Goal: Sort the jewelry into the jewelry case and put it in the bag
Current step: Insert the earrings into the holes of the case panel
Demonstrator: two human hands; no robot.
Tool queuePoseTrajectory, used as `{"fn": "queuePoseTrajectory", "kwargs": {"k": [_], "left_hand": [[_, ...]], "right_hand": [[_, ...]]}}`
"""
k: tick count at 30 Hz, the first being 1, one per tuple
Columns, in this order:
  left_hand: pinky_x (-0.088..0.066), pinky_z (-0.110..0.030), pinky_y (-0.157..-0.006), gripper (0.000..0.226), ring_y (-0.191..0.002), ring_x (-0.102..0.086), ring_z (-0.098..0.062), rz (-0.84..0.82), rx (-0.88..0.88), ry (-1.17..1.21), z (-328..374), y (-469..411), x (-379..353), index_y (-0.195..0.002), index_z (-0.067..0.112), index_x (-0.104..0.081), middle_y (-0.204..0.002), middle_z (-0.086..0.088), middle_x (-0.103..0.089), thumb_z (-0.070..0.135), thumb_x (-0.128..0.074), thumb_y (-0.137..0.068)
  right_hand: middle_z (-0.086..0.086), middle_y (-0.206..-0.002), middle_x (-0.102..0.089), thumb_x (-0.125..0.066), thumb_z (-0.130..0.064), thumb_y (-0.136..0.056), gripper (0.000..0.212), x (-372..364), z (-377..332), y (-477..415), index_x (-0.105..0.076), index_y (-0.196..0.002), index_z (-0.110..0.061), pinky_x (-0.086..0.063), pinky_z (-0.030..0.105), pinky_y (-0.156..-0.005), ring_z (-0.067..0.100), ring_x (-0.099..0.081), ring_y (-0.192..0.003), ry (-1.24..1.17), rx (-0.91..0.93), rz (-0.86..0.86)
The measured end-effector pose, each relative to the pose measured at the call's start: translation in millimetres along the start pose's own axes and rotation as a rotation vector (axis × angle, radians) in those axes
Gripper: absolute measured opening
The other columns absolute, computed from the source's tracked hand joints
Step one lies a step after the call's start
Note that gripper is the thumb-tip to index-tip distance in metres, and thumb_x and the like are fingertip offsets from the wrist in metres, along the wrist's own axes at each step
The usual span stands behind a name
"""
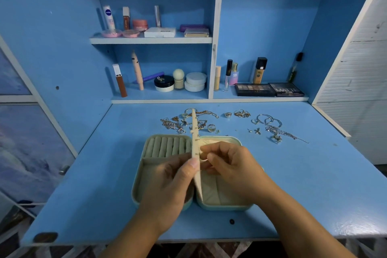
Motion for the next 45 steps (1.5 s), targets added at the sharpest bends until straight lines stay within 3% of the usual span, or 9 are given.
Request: {"fn": "queuePoseTrajectory", "kwargs": {"k": [3, 8, 13, 20, 24, 29, 34, 38, 45], "left_hand": [[-0.052, -0.053, -0.092, 0.041, -0.096, -0.069, -0.03, 0.019, 0.081, 0.178, -2.3, -2.5, 4.7, -0.087, 0.017, -0.078, -0.096, -0.016, -0.074, 0.048, -0.061, -0.067], [-0.058, -0.03, -0.053, 0.027, -0.074, -0.073, -0.018, 0.016, 0.283, 0.535, 5.8, -6.9, 17.4, -0.083, 0.006, -0.078, -0.089, -0.013, -0.075, 0.011, -0.06, -0.063], [-0.061, -0.037, -0.06, 0.036, -0.075, -0.073, -0.022, 0.091, 0.431, 0.579, 5.0, -9.9, 33.2, -0.106, -0.003, -0.063, -0.095, -0.018, -0.074, 0.01, -0.041, -0.081], [-0.062, -0.036, -0.065, 0.042, -0.08, -0.073, -0.021, 0.051, 0.363, 0.551, 6.2, -5.6, 27.7, -0.096, 0.0, -0.073, -0.099, -0.018, -0.074, 0.007, -0.062, -0.056], [-0.054, -0.022, -0.081, 0.041, -0.103, -0.068, -0.014, -0.208, 0.126, 0.221, 11.6, 1.6, 11.6, -0.104, 0.015, -0.076, -0.109, -0.006, -0.073, 0.034, -0.066, -0.069], [-0.034, -0.006, -0.101, 0.077, -0.124, -0.041, 0.016, -0.179, -0.095, -0.488, 3.0, 0.3, -3.4, -0.134, 0.029, -0.053, -0.136, 0.03, -0.044, 0.065, -0.06, -0.067], [-0.025, 0.0, -0.099, 0.053, -0.122, -0.032, 0.023, -0.2, -0.165, -0.752, -7.3, -3.1, -10.5, -0.128, 0.037, -0.058, -0.13, 0.041, -0.039, 0.052, -0.065, -0.078], [-0.022, 0.008, -0.085, 0.028, -0.107, -0.045, 0.016, -0.013, -0.241, -0.895, -6.9, -12.2, -7.1, -0.112, 0.036, -0.066, -0.115, 0.032, -0.052, 0.041, -0.064, -0.085], [-0.03, -0.011, -0.085, 0.03, -0.105, -0.042, 0.002, -0.008, -0.225, -0.953, -13.2, -33.5, -10.3, -0.115, 0.037, -0.066, -0.106, 0.023, -0.053, 0.047, -0.06, -0.088]], "right_hand": [[-0.006, -0.1, -0.069, -0.057, -0.011, -0.093, 0.023, 2.0, 4.4, 5.4, -0.059, -0.102, -0.032, -0.052, 0.017, -0.083, 0.003, -0.066, -0.09, 0.103, -0.034, -0.043], [-0.017, -0.096, -0.065, -0.071, -0.029, -0.083, 0.022, -4.1, 4.0, 13.8, -0.063, -0.101, -0.039, -0.05, 0.013, -0.082, -0.003, -0.061, -0.091, 0.267, 0.003, -0.065], [-0.02, -0.105, -0.057, -0.071, -0.035, -0.082, 0.034, -6.7, 4.5, 14.4, -0.064, -0.115, -0.031, -0.047, 0.017, -0.088, -0.003, -0.055, -0.096, 0.374, 0.108, -0.071], [-0.021, -0.104, -0.058, -0.069, -0.037, -0.083, 0.033, -5.4, 8.3, 14.7, -0.063, -0.115, -0.033, -0.045, 0.013, -0.087, -0.005, -0.055, -0.097, 0.401, 0.101, -0.066], [-0.014, -0.1, -0.069, -0.058, -0.035, -0.092, 0.019, -1.1, 8.6, 15.2, -0.068, -0.107, -0.03, -0.049, 0.022, -0.085, 0.0, -0.063, -0.094, 0.236, 0.028, -0.045], [0.005, -0.089, -0.075, -0.026, -0.048, -0.098, 0.058, 17.6, -11.7, 27.6, -0.075, -0.092, -0.017, -0.051, 0.033, -0.079, 0.018, -0.071, -0.088, -0.244, -0.201, 0.093], [0.015, -0.082, -0.072, -0.049, -0.042, -0.094, 0.039, 38.8, -4.6, 32.6, -0.071, -0.089, -0.009, -0.053, 0.047, -0.076, 0.027, -0.068, -0.074, -0.129, -0.253, 0.182], [0.018, -0.08, -0.068, -0.055, -0.027, -0.094, 0.022, 42.3, 0.3, 33.0, -0.069, -0.084, -0.012, -0.043, 0.029, -0.06, 0.014, -0.052, -0.061, 0.075, -0.271, 0.23], [0.015, -0.082, -0.068, -0.055, -0.029, -0.094, 0.02, 43.9, 3.7, 33.5, -0.068, -0.083, -0.018, -0.044, 0.031, -0.063, 0.016, -0.055, -0.065, 0.174, -0.259, 0.226]]}}
Point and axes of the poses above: each hand's wrist, its own y-axis away from the middle knuckle, its own x-axis out of the back of the hand, z = x × y, the point moved 1 cm from there along -y, towards the middle knuckle
